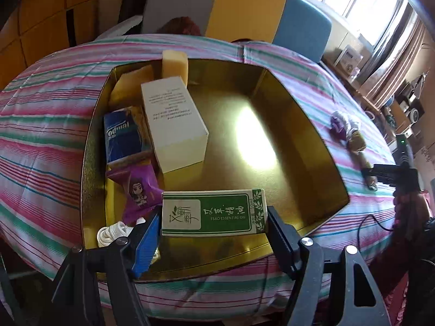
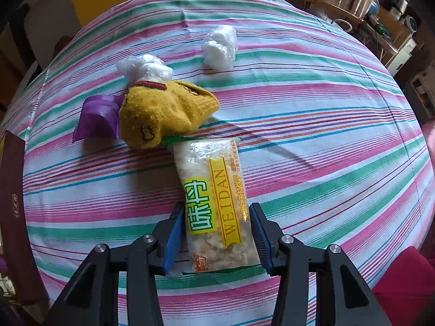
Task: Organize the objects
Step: 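Place the green box in the tray with left tool while right tool grasps the WEIDAN packet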
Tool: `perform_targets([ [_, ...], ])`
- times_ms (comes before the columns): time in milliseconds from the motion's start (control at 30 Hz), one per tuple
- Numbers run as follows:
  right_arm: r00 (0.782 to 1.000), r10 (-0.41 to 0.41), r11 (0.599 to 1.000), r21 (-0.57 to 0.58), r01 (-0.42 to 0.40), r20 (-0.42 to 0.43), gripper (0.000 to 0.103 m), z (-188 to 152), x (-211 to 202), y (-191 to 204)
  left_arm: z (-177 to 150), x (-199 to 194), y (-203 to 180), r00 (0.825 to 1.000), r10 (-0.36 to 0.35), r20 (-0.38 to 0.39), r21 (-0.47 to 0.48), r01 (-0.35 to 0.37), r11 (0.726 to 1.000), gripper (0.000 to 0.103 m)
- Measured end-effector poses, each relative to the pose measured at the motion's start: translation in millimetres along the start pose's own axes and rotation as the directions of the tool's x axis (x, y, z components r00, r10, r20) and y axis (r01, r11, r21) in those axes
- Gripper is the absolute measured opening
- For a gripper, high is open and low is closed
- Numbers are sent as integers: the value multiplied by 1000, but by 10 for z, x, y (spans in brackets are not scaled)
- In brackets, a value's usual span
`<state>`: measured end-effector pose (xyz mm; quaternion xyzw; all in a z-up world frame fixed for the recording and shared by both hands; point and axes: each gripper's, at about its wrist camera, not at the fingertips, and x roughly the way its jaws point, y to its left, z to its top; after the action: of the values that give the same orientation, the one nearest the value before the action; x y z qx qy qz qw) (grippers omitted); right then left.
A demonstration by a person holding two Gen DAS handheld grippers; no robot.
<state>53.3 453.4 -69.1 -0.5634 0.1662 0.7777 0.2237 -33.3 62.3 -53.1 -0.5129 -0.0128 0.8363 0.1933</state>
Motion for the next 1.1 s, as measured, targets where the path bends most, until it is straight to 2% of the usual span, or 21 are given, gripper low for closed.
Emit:
perform_targets([
  [200,1000,-1,1000,1,1,0,49,0,12,54,-52,213,42,997,28,-68,-7,-28,1000,74],
  [433,1000,-1,1000,4,1,0,50,-28,15,118,-85,245,62,998,35,-56,-11,-36,999,75],
  [900,1000,1,1000,7,-1,-1,53,-23,-9,136,-58,78,40,996,88,8,18,-88,996,78],
  [1100,1000,-3,1000,3,3,0,53,-4,-23,150,-57,-122,26,989,123,83,41,-127,991,79],
])
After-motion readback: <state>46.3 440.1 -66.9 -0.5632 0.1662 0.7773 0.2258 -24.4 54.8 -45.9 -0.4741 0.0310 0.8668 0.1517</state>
